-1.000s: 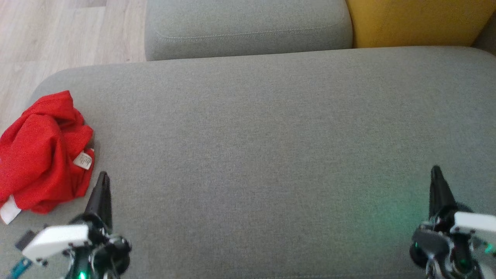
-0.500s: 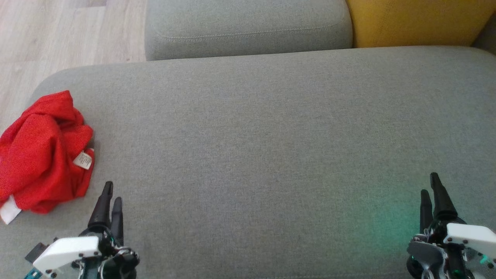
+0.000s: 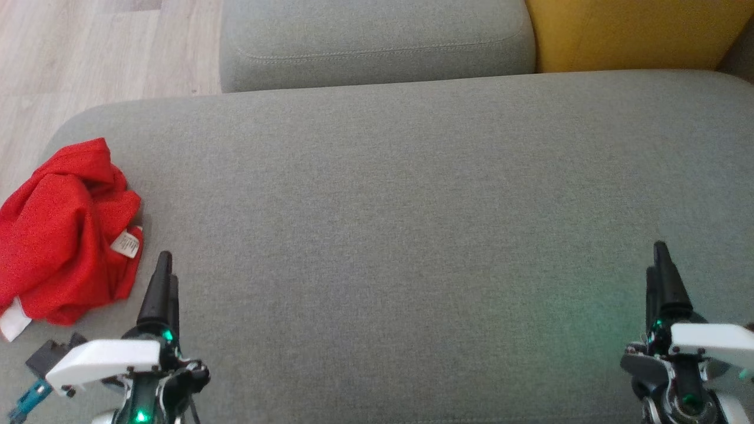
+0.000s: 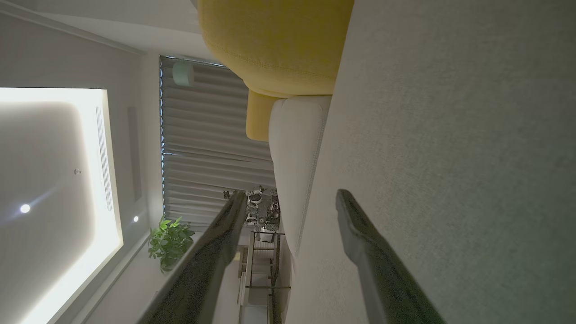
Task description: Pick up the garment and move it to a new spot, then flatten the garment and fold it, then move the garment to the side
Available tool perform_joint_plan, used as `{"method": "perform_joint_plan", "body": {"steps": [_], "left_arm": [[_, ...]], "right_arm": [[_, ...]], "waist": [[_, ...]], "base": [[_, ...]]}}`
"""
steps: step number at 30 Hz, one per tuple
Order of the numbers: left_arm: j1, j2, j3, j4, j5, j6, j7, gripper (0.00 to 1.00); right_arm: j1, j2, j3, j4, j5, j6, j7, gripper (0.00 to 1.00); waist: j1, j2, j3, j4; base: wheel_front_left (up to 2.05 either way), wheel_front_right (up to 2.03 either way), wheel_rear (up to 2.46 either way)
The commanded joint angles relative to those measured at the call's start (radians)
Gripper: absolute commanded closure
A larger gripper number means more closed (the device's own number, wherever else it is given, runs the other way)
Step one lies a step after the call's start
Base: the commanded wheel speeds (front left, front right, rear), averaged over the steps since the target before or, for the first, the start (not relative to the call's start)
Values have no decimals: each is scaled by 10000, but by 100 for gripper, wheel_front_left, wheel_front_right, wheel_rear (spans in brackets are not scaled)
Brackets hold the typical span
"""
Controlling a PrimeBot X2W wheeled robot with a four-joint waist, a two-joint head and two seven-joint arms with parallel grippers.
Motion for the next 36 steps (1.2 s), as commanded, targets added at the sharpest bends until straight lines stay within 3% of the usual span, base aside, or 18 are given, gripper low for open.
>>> {"method": "perform_joint_plan", "body": {"steps": [1, 36], "left_arm": [[-604, 167, 11, -493, 442, -44, -125, 0], [-390, 675, -783, -1585, 6621, 68, -1165, 0]], "right_arm": [[-619, -265, 123, -496, -321, -2, -129, 0], [-704, -703, 1383, -900, -6271, -4, -1029, 0]], "waist": [[0, 0, -1, -3], [0, 0, -229, -68]], "base": [[0, 0, 0], [0, 0, 0]]}}
